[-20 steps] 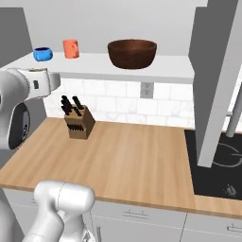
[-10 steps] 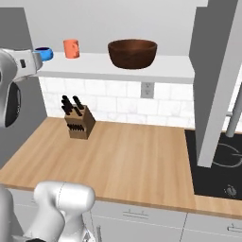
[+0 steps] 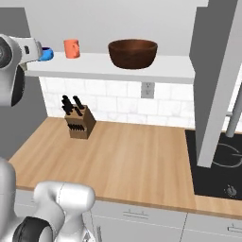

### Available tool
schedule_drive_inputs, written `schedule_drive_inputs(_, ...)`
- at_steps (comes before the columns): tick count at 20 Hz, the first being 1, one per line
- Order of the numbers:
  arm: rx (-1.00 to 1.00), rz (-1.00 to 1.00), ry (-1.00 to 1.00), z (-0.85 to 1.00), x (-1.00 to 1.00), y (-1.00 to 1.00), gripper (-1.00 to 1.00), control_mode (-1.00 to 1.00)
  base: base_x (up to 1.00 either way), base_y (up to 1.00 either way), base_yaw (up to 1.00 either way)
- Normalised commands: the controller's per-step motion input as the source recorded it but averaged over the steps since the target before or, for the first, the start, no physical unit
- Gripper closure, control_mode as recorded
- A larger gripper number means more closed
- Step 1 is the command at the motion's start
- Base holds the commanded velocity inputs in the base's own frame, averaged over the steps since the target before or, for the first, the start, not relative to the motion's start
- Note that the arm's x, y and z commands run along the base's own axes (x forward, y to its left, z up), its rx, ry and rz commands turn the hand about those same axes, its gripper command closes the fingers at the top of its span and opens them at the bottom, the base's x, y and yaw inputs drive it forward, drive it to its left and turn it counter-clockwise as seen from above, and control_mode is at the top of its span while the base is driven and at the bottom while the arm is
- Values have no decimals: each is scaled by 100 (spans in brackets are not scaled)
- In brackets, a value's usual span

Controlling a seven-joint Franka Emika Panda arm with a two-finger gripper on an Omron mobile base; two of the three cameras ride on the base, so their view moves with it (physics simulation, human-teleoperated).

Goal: Gather all objects into one cabinet and sort the glasses and bowls to opposite sides.

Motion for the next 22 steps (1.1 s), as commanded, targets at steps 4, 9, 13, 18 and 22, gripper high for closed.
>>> schedule_drive_inputs(4,0,0,0,-21,67,49,100,-100,0,0,0)
schedule_drive_inputs(9,0,0,-1,0,57,28,100,-100,0,0,0)
schedule_drive_inputs(13,0,0,0,-2,49,14,100,-100,0,0,0)
schedule_drive_inputs(18,0,0,0,-16,36,13,100,-100,0,0,0)
schedule_drive_inputs(22,0,0,-6,-23,5,13,100,-100,0,0,0)
